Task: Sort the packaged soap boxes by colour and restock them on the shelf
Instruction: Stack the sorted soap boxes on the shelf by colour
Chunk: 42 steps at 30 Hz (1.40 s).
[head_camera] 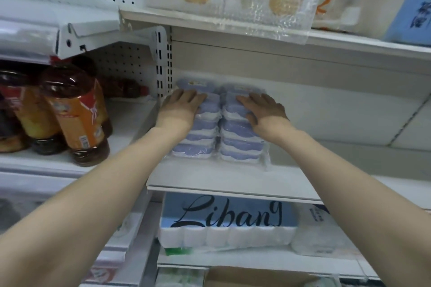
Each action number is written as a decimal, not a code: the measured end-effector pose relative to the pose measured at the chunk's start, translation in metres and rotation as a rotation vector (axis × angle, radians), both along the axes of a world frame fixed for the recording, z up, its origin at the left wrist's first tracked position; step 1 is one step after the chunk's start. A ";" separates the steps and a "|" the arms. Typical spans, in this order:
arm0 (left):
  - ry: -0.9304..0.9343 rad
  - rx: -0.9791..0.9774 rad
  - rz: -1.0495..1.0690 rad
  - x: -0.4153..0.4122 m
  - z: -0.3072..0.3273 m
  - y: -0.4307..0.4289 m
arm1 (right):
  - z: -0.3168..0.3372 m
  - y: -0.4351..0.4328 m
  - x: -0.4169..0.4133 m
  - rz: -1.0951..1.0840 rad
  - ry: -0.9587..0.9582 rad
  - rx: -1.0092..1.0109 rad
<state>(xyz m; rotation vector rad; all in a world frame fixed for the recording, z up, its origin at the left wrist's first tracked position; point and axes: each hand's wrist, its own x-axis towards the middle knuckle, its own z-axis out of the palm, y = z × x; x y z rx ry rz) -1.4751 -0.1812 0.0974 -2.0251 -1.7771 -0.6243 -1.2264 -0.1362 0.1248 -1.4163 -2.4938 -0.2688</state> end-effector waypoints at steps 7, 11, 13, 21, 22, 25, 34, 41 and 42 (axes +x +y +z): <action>0.185 -0.125 0.064 -0.002 -0.004 0.000 | -0.031 -0.001 0.010 0.065 0.058 0.074; 0.190 -0.107 0.110 0.005 -0.005 0.008 | -0.028 0.009 0.001 0.048 0.029 0.089; 0.183 -0.083 0.119 0.008 -0.005 0.009 | -0.028 0.013 0.000 0.054 0.026 0.112; 0.169 -0.106 0.122 0.010 0.000 0.006 | -0.026 0.017 0.004 0.045 -0.068 0.161; 0.167 -0.111 0.123 0.011 0.001 0.005 | -0.025 0.016 0.005 0.043 -0.080 0.165; 0.189 -0.104 0.114 0.012 0.003 0.003 | -0.021 0.014 0.009 0.047 -0.105 0.199; 0.251 0.057 0.046 0.039 0.009 -0.028 | -0.016 -0.009 0.040 0.126 -0.014 0.261; 0.233 0.152 0.024 0.121 0.006 -0.072 | -0.022 -0.031 0.124 0.202 -0.034 0.325; 0.217 0.150 0.022 0.136 0.001 -0.077 | -0.025 -0.035 0.140 0.215 -0.046 0.329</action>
